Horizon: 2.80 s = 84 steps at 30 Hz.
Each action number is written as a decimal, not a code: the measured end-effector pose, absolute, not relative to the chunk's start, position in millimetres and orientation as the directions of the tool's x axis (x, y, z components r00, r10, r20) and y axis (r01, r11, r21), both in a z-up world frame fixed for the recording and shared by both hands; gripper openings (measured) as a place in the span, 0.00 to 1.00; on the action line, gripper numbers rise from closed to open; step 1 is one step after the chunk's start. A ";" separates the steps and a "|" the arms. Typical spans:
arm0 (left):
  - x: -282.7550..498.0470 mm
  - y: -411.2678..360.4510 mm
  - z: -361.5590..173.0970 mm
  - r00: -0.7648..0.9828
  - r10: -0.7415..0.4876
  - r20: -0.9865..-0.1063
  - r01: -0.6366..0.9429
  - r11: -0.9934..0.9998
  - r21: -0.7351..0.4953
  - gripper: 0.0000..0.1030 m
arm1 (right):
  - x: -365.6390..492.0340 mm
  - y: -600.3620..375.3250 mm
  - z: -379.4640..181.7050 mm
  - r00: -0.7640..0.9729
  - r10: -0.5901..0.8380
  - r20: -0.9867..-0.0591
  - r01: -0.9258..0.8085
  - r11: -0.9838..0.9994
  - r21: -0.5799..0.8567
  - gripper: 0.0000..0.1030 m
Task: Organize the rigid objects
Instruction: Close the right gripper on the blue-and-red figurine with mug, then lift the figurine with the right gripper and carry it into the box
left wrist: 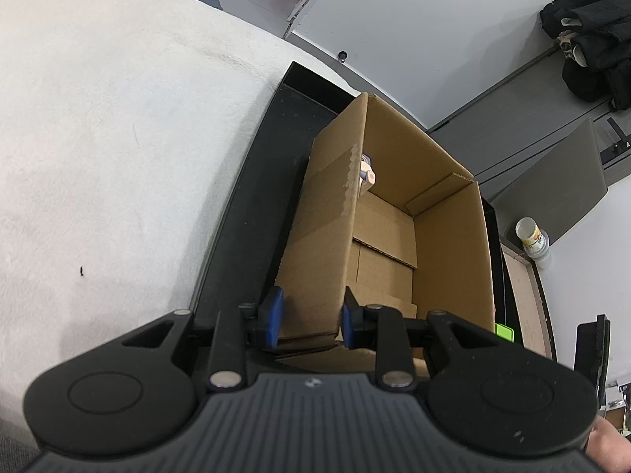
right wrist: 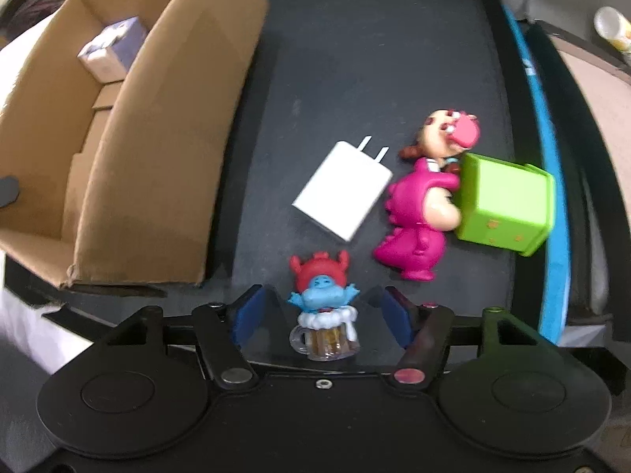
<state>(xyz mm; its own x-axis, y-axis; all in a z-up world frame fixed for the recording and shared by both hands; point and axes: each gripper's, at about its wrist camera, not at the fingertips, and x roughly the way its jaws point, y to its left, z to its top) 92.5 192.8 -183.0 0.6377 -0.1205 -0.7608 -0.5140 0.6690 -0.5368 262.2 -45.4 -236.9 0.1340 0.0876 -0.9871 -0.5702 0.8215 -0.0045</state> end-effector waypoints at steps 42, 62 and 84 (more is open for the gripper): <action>93.3 196.3 -185.2 0.635 -0.132 -0.761 -0.514 0.664 -0.544 0.26 | 262.4 25.2 -99.8 0.439 0.277 -0.855 -0.604 0.796 -0.052 0.37; 94.3 195.8 -185.9 0.636 -0.138 -0.759 -0.513 0.659 -0.550 0.26 | 255.3 88.8 -112.0 0.411 0.324 -0.852 -0.663 0.748 -0.036 0.37; 94.8 197.8 -186.8 0.639 -0.148 -0.755 -0.510 0.653 -0.560 0.27 | 250.8 123.9 -148.2 0.370 0.317 -0.873 -0.670 0.742 -0.015 0.37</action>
